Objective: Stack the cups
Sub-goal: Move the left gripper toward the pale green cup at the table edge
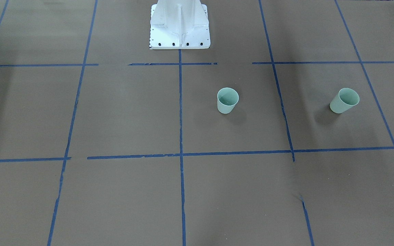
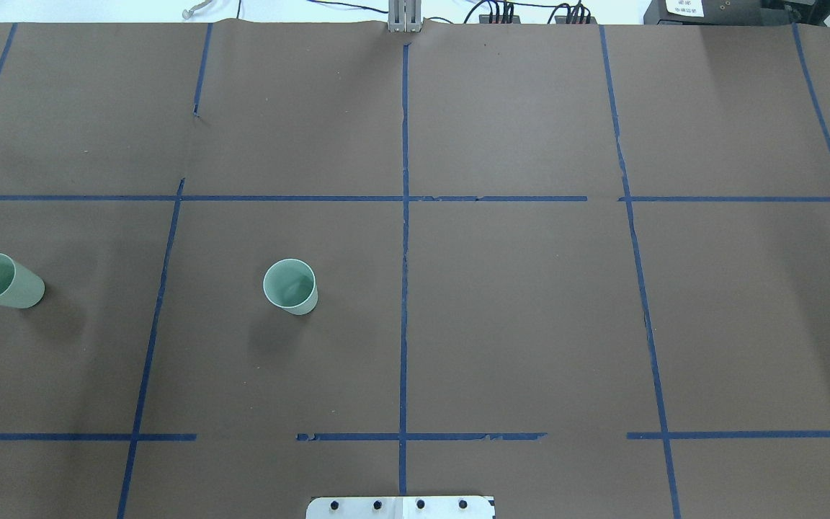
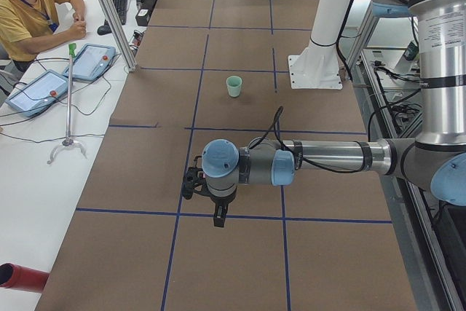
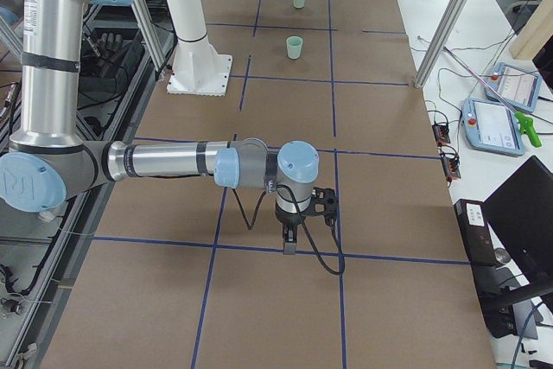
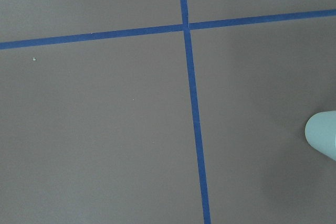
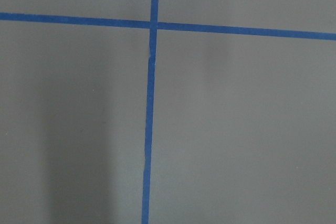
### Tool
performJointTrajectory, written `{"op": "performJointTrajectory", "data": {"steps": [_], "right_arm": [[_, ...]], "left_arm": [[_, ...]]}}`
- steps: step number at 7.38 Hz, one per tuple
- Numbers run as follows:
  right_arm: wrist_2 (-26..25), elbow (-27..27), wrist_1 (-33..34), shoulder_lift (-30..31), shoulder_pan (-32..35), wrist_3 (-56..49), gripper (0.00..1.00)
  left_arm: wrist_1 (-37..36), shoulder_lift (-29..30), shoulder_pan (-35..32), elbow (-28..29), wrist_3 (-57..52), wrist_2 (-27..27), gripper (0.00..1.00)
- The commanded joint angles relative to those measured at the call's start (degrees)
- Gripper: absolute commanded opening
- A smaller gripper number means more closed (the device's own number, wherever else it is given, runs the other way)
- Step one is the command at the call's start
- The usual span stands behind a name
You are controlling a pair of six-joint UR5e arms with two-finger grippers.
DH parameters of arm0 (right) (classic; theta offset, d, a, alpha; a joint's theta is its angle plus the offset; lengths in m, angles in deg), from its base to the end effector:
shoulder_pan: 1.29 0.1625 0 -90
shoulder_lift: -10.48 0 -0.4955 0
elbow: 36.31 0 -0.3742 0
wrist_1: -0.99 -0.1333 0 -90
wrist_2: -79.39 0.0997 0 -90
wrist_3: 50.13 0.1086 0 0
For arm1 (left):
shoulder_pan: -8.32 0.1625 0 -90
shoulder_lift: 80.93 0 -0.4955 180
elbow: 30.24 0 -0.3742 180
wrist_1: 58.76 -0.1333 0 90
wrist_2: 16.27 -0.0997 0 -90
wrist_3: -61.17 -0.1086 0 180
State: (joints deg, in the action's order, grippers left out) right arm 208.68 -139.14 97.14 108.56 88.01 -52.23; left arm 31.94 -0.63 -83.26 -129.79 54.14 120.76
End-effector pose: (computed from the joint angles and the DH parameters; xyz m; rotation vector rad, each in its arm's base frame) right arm 0.0596 -0.4016 0.7086 -0.0151 -0.6860 -0.0386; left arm -0.0646 -0.3895 0.7250 0.0707 0.8181 0.0937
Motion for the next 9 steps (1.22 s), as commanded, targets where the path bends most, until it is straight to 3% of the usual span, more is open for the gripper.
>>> {"op": "performJointTrajectory", "data": {"steps": [1, 3, 4, 6, 7, 8, 9], "right_arm": [[0.00, 0.00, 0.00, 0.00, 0.09, 0.00, 1.00], [0.00, 0.00, 0.00, 0.00, 0.00, 0.00, 1.00], [0.00, 0.00, 0.00, 0.00, 0.09, 0.00, 1.00], [0.00, 0.00, 0.00, 0.00, 0.00, 0.00, 1.00], [0.00, 0.00, 0.00, 0.00, 0.00, 0.00, 1.00], [0.00, 0.00, 0.00, 0.00, 0.00, 0.00, 1.00], [0.00, 0.00, 0.00, 0.00, 0.00, 0.00, 1.00]], "left_arm": [[0.00, -0.49, 0.00, -0.20, 0.09, 0.17, 1.00], [0.00, 1.95, 0.35, 3.29, 0.18, 0.08, 1.00], [-0.17, 4.75, 0.44, 3.13, 0.18, 0.00, 1.00], [4.71, 4.87, 2.27, 2.26, 0.44, 0.08, 1.00], [7.36, 4.87, 5.85, 2.34, 8.19, 0.17, 1.00], [15.21, 4.35, 9.11, 2.43, 16.70, -0.09, 1.00], [22.86, 3.90, 14.54, 2.69, 28.53, -5.66, 1.00]]}}
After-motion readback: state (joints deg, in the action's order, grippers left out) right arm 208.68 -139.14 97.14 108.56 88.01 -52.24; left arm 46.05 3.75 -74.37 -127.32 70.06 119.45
